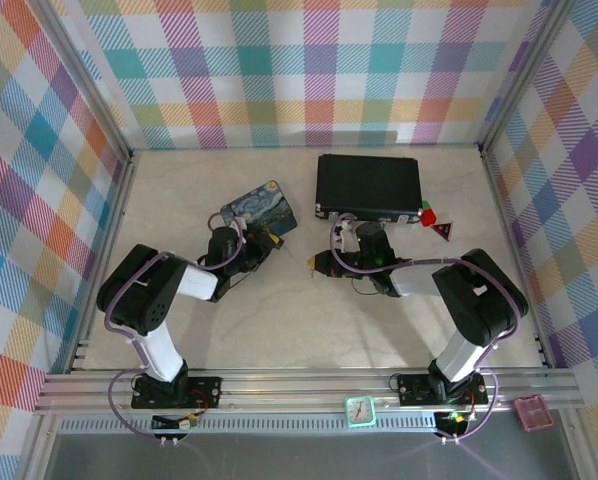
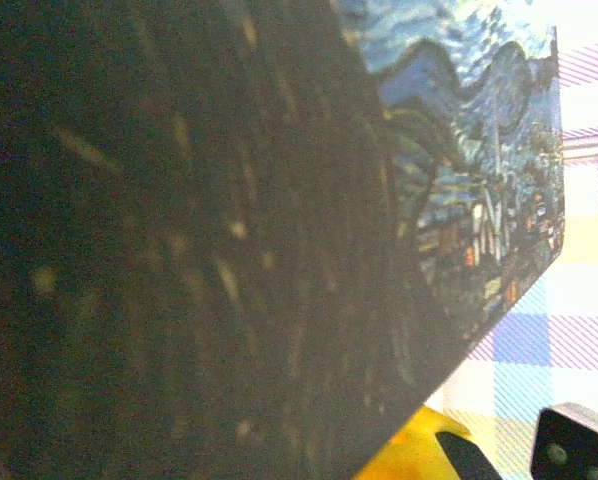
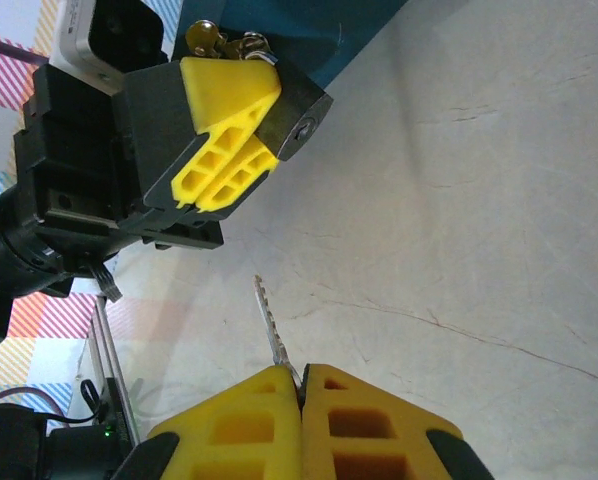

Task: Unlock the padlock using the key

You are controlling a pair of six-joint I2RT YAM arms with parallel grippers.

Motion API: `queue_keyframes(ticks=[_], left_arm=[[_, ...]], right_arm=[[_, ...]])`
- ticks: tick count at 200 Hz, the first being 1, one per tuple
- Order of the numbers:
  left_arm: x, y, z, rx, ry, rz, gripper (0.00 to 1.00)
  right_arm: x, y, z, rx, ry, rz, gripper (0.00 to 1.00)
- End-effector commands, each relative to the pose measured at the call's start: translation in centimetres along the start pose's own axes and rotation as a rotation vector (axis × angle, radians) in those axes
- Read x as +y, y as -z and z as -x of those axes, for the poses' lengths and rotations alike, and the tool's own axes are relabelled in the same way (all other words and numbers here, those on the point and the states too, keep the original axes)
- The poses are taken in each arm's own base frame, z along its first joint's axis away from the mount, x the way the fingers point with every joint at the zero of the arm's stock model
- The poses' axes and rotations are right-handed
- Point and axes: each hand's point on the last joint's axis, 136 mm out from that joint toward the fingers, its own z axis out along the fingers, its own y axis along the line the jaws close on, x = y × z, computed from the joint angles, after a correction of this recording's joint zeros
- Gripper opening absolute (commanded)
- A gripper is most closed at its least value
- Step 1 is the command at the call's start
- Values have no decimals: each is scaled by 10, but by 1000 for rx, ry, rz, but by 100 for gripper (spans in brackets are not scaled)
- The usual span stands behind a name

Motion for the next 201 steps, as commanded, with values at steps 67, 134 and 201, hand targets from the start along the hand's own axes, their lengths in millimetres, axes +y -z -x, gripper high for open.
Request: queue_keyframes(ticks=[67, 134, 201], left_arm=[[-45, 29, 4, 10, -6, -141, 0], [-67, 29, 12, 19, -25, -266, 0], [-64, 30, 8, 41, -27, -300, 0]], right_arm=[[11, -11, 15, -11, -72, 52, 0], [28, -31, 10, -13, -59, 125, 0], [37, -33, 21, -42, -36, 159, 0]])
